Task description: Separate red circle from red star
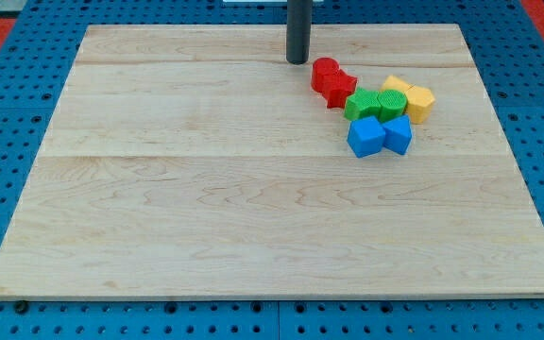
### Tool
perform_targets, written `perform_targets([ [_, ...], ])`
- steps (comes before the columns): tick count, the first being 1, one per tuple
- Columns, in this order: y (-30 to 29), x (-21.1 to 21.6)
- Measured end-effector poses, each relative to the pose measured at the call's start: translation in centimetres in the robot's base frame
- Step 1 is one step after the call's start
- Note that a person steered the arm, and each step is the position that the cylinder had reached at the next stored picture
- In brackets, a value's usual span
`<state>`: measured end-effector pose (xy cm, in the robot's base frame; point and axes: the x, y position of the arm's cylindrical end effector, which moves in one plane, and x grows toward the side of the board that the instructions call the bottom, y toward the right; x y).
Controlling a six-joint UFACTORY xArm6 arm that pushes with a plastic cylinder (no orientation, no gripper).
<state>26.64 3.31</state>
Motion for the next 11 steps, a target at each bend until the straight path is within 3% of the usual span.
perform_targets([
  [1, 2.7, -0.3],
  [3, 16.9, -1.1],
  [4, 15.8, 4.5],
  [5, 15.6, 5.4],
  [7, 12.8, 5.4],
  [10, -1.7, 5.4],
  [11, -2.2, 4.6],
])
